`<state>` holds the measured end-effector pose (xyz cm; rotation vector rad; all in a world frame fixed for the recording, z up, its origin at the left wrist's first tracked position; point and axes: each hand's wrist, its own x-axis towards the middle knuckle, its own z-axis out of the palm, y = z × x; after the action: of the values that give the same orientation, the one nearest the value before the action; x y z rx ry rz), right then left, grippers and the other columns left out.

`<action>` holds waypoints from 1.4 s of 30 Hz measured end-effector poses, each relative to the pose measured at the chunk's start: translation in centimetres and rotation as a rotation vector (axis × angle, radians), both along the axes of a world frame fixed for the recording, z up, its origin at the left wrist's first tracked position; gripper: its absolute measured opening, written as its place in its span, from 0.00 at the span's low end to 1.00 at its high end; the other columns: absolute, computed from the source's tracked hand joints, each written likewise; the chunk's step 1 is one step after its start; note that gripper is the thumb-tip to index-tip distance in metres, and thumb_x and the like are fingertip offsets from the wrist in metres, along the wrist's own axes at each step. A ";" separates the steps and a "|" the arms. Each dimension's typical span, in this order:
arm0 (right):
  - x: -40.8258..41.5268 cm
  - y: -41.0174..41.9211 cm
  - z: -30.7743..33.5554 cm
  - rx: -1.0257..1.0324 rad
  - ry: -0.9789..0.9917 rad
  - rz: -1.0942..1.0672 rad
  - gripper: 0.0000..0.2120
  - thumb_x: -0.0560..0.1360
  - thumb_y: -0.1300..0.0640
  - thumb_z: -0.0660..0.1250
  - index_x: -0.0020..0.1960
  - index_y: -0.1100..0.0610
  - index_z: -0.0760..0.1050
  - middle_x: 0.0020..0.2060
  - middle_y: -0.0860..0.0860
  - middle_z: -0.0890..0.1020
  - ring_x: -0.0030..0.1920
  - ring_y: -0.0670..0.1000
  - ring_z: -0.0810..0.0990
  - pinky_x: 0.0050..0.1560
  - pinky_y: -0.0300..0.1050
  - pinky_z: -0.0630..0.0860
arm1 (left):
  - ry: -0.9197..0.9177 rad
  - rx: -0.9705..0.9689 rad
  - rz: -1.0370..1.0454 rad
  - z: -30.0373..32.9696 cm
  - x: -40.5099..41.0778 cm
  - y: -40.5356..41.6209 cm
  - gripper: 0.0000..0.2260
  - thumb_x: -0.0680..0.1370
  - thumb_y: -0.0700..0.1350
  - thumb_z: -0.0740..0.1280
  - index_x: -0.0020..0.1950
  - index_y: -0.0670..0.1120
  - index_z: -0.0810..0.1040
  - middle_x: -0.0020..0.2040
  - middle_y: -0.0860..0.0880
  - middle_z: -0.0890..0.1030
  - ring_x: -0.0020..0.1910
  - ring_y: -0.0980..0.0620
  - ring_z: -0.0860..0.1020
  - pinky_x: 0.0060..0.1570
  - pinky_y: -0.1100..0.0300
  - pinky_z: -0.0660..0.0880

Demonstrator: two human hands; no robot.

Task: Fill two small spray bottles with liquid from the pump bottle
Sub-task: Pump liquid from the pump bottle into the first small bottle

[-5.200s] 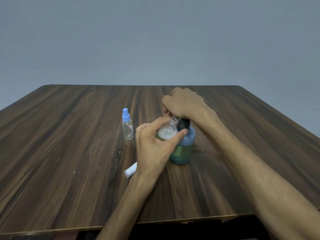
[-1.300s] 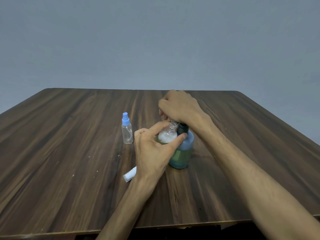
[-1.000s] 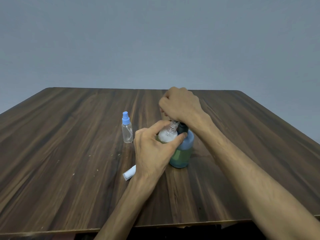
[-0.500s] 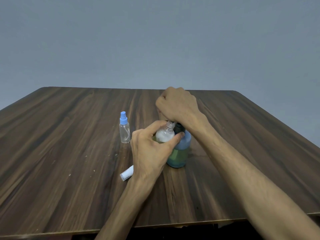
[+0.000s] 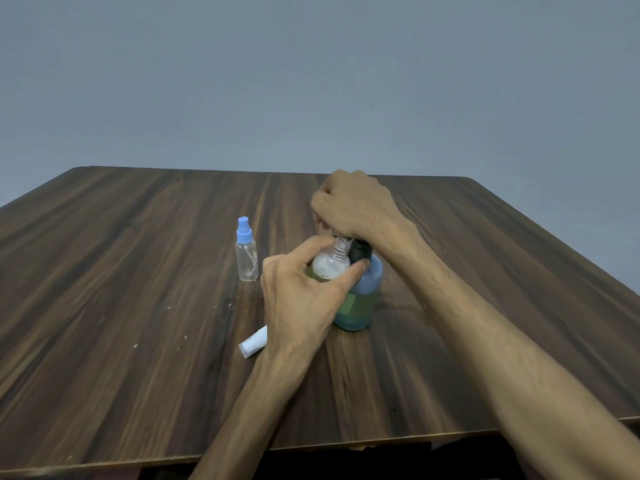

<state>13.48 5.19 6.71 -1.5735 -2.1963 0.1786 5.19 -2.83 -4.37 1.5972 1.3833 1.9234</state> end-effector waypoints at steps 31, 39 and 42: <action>-0.7 0.5 1.6 -0.185 0.020 0.288 0.17 0.80 0.56 0.60 0.43 0.54 0.87 0.36 0.47 0.88 0.40 0.49 0.87 0.49 0.47 0.82 | -0.095 -0.073 -0.350 0.7 -3.1 1.0 0.13 0.69 0.47 0.84 0.51 0.48 0.89 0.48 0.50 0.91 0.49 0.51 0.89 0.51 0.56 0.86; -0.7 0.3 1.8 -0.159 0.033 0.244 0.17 0.78 0.52 0.59 0.41 0.52 0.85 0.34 0.47 0.88 0.40 0.49 0.88 0.55 0.54 0.84 | -0.152 -0.079 -0.183 0.5 -1.1 0.0 0.15 0.69 0.41 0.87 0.49 0.55 0.88 0.46 0.56 0.90 0.47 0.56 0.89 0.50 0.58 0.85; -0.8 0.4 2.1 -0.286 0.022 0.176 0.17 0.78 0.53 0.59 0.43 0.53 0.86 0.35 0.48 0.89 0.43 0.51 0.89 0.57 0.52 0.84 | -0.135 -0.098 -0.151 0.3 -0.9 -0.2 0.15 0.69 0.40 0.88 0.50 0.54 0.89 0.46 0.58 0.90 0.48 0.55 0.89 0.53 0.51 0.86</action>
<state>12.66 5.57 8.83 -1.5075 -2.3739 0.5828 4.26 -3.06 -4.07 1.4535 1.2460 1.8110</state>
